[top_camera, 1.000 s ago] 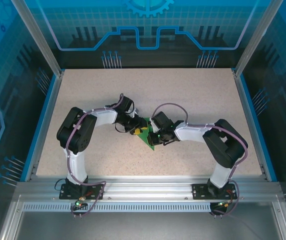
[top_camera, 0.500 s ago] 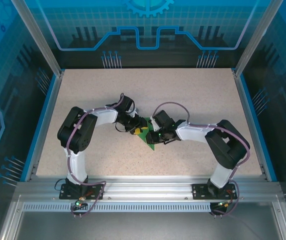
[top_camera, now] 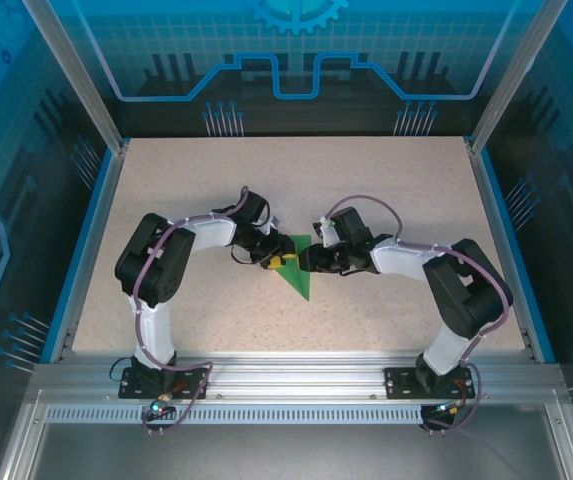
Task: Fold a paper plane with a square sheet of paper (fold left side to right side)
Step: Fourth fold the wing at the center of the table.
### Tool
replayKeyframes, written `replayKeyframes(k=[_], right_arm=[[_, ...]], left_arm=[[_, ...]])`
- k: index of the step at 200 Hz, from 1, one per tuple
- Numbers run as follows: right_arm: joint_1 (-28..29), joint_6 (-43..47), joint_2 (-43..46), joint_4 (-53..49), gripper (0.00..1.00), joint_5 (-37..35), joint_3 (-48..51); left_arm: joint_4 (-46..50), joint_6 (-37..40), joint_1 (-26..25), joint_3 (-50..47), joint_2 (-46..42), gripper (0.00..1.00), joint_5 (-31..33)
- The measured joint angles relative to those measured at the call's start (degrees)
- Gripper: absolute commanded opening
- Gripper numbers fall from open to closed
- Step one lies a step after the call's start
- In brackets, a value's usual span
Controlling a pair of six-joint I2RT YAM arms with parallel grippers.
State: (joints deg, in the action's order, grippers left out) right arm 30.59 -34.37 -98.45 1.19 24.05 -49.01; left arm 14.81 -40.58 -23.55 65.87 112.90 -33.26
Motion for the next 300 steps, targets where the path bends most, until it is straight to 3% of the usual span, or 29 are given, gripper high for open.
replayKeyframes(k=[30, 76, 121, 300], right_arm=[[0.0, -1.11, -3.23, 1.05, 0.36, 1.46, -1.4], [0.0, -2.12, -4.04, 1.92, 0.18, 2.6, -1.7], [0.0, -1.25, -4.04, 1.22, 0.07, 2.16, -1.75], [-1.14, 0.98, -6.19, -6.21, 0.06, -3.63, -4.35]], left_arm=[[0.0, 0.0, -0.04, 0.0, 0.0, 0.44, 0.02], [0.2, 0.02, -0.04, 0.11, 0.0, 0.44, 0.04], [0.24, 0.02, -0.04, 0.13, 0.0, 0.44, 0.09], [0.59, 0.04, -0.26, 0.42, 0.0, 0.46, 0.46]])
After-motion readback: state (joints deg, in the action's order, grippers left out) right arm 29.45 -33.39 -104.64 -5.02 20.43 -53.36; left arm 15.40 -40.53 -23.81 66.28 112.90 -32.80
